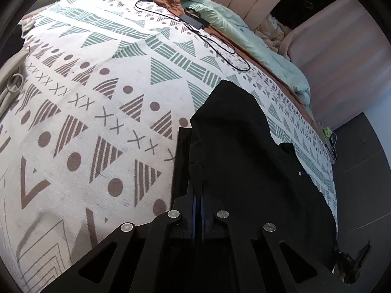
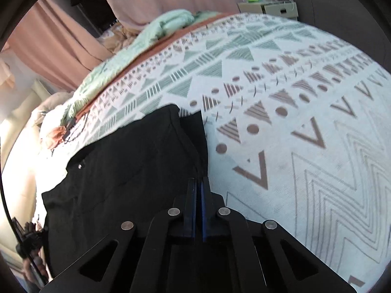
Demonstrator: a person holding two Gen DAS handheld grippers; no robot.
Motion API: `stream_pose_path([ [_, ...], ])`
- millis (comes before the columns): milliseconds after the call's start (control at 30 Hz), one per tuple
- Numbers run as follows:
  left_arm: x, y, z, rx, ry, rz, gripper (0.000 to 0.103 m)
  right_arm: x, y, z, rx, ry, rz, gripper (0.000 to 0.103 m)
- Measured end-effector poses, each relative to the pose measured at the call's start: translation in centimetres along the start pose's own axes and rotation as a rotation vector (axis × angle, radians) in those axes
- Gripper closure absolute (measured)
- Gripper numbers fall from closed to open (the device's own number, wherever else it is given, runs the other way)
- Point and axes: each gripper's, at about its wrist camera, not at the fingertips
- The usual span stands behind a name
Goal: Fold large clothes
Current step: 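Close both tools on the folded jacket edge, then open both tools above the folded jacket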
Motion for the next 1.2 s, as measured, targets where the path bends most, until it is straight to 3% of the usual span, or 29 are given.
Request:
stream_pose_path([
  [267, -1.5, -0.6, -3.3, 0.005, -0.051, -0.011, 0.102, 0.6, 2.2, -1.4, 0.015, -0.056, -0.052, 0.101],
  [967, -5.9, -5.7, -5.3, -0.079, -0.044, 0.017, 0.102, -2.8, -2.6, -2.1, 0.047, -0.087, -0.025, 0.101],
  [1067, -6.0, -5.8, -4.7, -0.066, 0.003, 0.06, 0.101, -3.1, -3.1, -2.3, 0.06, -0.098, -0.006, 0.101],
  [1167, -5.6, -5.0, -3.9, -0.005, 0.028, 0.099, 0.092, -3.3, -2.8, -1.8, 0.069, -0.09, 0.015, 0.097],
  [1200, -5.4, -4.4, -3.7, 0.003, 0.024, 0.101, 0.079, -3.3, -2.3, -1.5, 0.065, -0.083, 0.017, 0.09],
])
Point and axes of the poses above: each gripper's, at about its wrist camera, not at the fingertips, and y roughly against the way its jaws point, z to its left, x to its underside, and after that the axes turned 12 degrees about -x, right-handed
